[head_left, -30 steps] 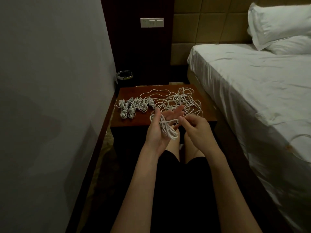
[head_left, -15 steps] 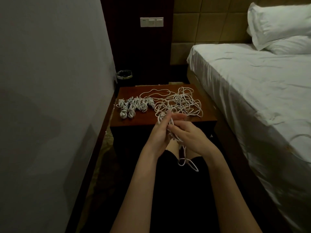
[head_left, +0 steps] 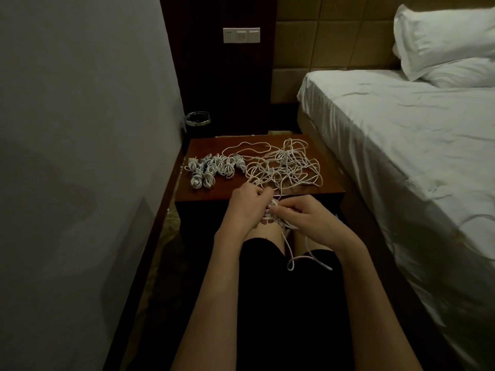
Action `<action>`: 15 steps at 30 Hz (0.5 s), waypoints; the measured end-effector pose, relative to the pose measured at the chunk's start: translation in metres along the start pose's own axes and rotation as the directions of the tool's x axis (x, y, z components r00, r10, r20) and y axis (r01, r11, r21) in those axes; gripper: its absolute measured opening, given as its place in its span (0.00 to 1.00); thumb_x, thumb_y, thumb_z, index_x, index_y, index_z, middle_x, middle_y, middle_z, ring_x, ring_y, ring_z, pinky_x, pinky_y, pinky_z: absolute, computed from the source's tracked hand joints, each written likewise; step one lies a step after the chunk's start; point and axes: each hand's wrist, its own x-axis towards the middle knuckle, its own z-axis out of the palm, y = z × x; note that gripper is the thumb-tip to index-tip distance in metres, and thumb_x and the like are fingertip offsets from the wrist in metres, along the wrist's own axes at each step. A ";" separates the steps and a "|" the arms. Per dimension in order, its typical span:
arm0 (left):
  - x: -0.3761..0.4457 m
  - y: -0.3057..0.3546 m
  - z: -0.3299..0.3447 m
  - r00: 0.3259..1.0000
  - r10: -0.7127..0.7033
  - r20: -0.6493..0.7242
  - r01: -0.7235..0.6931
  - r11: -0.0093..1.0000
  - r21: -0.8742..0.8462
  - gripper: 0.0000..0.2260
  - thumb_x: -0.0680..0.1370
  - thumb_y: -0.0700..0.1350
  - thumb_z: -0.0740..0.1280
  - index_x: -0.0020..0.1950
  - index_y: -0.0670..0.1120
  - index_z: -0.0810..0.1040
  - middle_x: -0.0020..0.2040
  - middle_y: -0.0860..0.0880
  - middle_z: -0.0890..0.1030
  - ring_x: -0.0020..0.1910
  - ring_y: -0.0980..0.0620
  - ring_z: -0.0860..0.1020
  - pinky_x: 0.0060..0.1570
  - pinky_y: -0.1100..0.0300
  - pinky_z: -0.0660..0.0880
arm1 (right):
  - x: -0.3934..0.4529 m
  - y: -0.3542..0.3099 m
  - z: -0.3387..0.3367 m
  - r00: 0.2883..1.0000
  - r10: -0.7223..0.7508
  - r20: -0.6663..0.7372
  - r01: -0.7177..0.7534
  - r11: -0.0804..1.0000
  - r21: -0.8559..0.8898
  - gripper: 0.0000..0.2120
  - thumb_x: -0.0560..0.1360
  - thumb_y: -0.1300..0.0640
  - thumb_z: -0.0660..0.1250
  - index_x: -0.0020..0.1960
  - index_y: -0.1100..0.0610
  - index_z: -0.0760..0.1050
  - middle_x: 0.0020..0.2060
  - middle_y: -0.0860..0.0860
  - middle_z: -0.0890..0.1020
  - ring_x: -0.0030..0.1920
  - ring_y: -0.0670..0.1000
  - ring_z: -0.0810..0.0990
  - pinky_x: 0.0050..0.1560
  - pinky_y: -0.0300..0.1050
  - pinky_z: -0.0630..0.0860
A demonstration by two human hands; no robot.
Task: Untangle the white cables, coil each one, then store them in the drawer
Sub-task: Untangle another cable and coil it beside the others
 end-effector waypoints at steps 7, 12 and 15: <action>0.004 -0.007 0.005 1.000 0.002 0.004 -0.001 0.973 -0.230 0.22 0.81 0.46 0.62 0.27 0.43 0.66 0.24 0.46 0.66 0.16 0.56 0.67 0.19 0.68 0.60 | -0.008 0.008 -0.020 0.986 -0.012 -0.169 0.066 0.944 0.323 0.11 0.79 0.59 0.63 0.40 0.58 0.79 0.27 0.45 0.74 0.25 0.40 0.68 0.27 0.31 0.64; 0.010 0.005 0.016 0.990 -0.003 -0.144 -0.056 0.913 -0.404 0.23 0.82 0.48 0.60 0.28 0.44 0.69 0.21 0.52 0.69 0.18 0.55 0.66 0.19 0.66 0.61 | 0.005 0.007 0.007 0.946 0.070 -0.315 0.039 0.944 0.327 0.10 0.81 0.57 0.58 0.50 0.54 0.79 0.35 0.51 0.76 0.30 0.43 0.71 0.27 0.32 0.67; 0.019 0.007 0.021 0.942 0.051 -0.332 -0.150 0.949 -0.278 0.25 0.83 0.46 0.60 0.24 0.46 0.64 0.18 0.54 0.63 0.18 0.57 0.62 0.21 0.67 0.58 | 0.005 -0.006 0.018 0.952 0.106 -0.288 -0.074 0.990 0.121 0.13 0.83 0.60 0.53 0.51 0.61 0.76 0.33 0.49 0.72 0.26 0.41 0.70 0.26 0.27 0.65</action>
